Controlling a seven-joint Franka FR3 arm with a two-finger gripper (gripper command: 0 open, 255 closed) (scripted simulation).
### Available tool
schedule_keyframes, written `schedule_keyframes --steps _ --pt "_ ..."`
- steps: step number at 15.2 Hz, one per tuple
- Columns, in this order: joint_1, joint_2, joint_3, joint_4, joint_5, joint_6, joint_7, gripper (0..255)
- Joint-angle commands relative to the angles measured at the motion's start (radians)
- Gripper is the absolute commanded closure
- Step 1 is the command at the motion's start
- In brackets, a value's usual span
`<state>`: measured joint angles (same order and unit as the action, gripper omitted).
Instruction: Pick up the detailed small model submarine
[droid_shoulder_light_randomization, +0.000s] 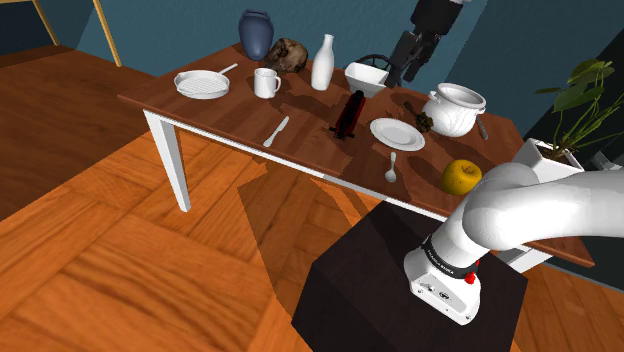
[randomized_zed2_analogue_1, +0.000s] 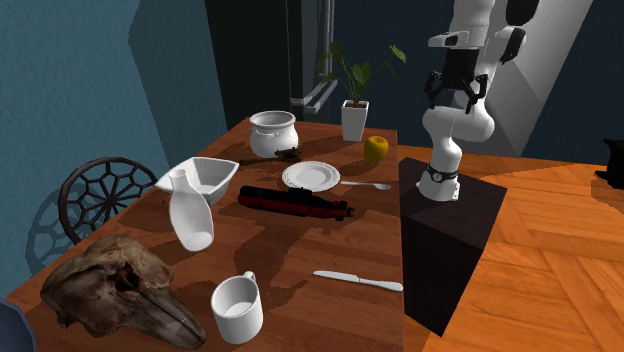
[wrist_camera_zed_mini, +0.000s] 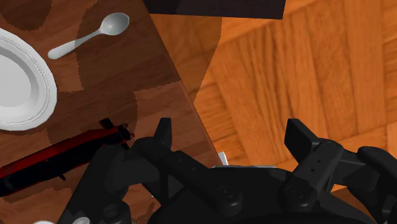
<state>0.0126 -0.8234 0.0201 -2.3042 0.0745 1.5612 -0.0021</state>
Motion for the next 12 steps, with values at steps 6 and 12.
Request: schedule_keyframes --steps 6,12 --pt "-0.037 0.110 -0.043 -0.025 -0.033 0.134 -0.022 0" --pt "-0.077 0.268 -0.096 -0.017 -0.062 0.285 -0.044 0"
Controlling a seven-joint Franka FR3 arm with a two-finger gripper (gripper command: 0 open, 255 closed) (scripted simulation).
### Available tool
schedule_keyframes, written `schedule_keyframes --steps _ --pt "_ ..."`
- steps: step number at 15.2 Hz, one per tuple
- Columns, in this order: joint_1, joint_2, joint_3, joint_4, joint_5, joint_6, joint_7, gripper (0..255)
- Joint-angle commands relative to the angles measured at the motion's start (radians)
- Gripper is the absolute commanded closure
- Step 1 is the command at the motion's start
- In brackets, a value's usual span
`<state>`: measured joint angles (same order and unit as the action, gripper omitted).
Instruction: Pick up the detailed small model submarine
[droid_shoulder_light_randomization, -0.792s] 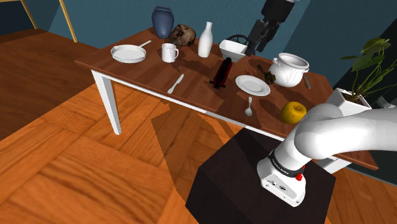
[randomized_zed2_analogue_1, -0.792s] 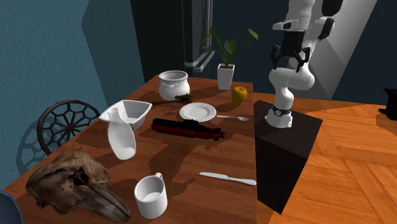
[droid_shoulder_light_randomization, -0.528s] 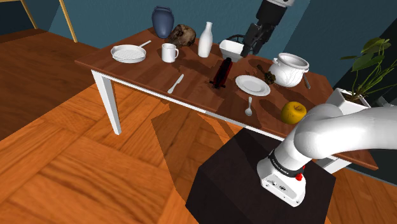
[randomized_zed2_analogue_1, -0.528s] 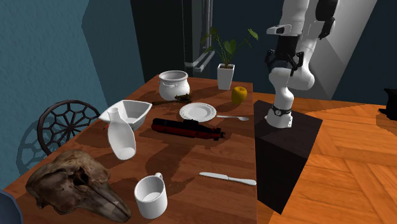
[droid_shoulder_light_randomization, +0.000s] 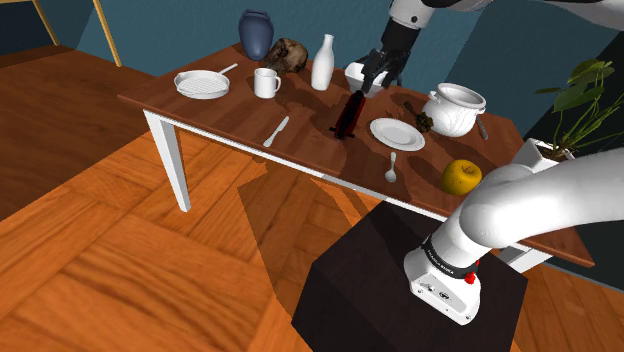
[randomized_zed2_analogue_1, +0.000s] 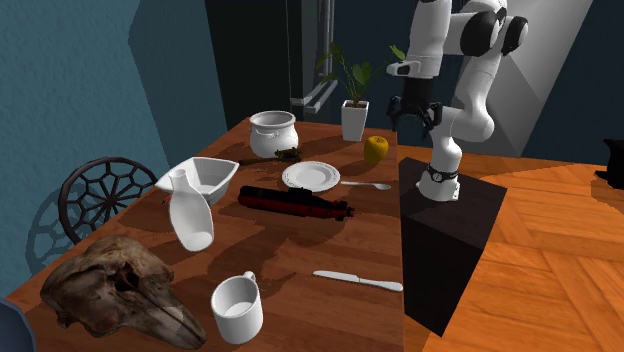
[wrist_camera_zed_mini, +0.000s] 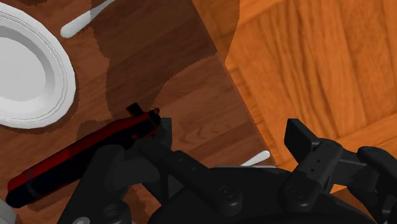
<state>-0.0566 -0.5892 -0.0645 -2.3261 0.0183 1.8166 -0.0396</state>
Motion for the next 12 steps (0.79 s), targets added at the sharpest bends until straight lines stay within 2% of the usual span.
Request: schedule_keyframes --steps 1,12 --pt "-0.014 0.062 -0.021 0.010 -0.009 0.053 -0.010 0" --pt "-0.071 0.406 -0.120 0.139 -0.004 0.271 -0.059 0"
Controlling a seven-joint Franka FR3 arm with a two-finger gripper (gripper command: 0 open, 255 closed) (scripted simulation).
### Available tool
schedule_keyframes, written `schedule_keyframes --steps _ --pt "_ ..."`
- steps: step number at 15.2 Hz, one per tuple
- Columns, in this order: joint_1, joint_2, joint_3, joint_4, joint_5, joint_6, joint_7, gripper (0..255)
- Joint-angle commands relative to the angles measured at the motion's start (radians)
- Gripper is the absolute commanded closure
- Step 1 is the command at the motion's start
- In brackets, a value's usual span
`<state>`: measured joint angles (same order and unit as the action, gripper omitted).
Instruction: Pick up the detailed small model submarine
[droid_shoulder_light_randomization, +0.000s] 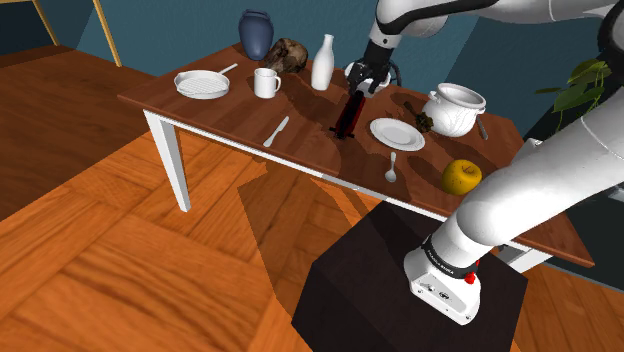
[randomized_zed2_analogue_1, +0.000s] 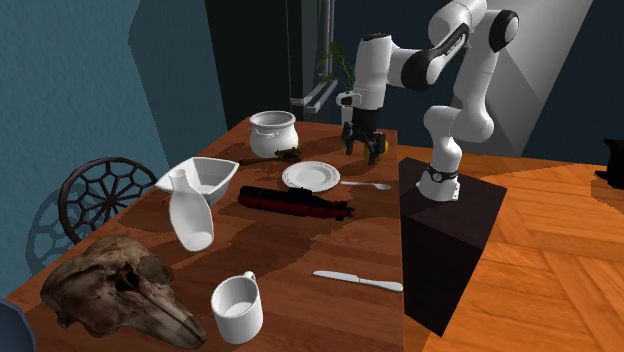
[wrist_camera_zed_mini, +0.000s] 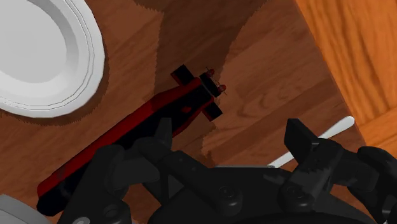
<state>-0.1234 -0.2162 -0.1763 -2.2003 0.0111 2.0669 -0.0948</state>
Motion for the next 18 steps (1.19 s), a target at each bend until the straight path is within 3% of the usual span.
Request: schedule_keyframes --steps 1,15,18 --pt "-0.009 0.066 -0.016 0.031 0.008 0.035 -0.009 0" --pt "-0.114 0.541 -0.089 0.387 0.137 0.143 -0.095 0" --pt "-0.117 0.559 -0.086 0.370 0.145 0.177 -0.101 0"
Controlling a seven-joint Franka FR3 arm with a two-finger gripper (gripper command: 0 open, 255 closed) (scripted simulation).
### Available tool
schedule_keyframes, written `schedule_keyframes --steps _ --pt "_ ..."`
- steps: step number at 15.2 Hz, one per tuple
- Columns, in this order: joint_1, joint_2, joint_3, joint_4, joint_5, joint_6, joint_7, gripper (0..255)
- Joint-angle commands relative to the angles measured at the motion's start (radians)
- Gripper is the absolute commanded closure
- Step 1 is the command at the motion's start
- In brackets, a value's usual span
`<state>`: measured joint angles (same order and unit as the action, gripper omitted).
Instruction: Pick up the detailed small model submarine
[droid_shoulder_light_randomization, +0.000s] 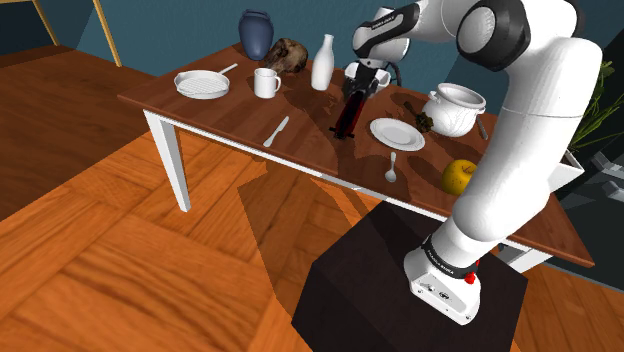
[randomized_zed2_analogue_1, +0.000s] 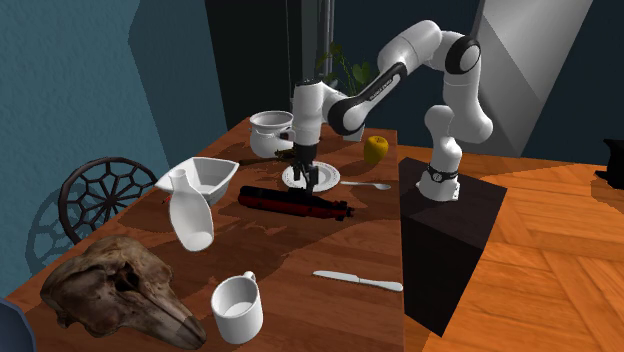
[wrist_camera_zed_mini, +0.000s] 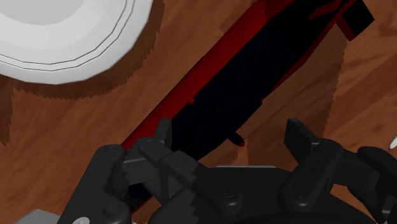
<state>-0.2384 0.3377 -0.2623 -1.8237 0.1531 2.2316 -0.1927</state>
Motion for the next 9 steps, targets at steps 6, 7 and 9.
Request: schedule_keyframes --steps 6,7,9 --pt "-0.005 0.036 0.006 -0.028 0.016 0.063 -0.013 0" --pt "-0.005 0.035 0.006 -0.029 0.016 0.063 -0.013 255" --pt "-0.006 0.035 0.006 -0.029 0.016 0.063 -0.013 255"
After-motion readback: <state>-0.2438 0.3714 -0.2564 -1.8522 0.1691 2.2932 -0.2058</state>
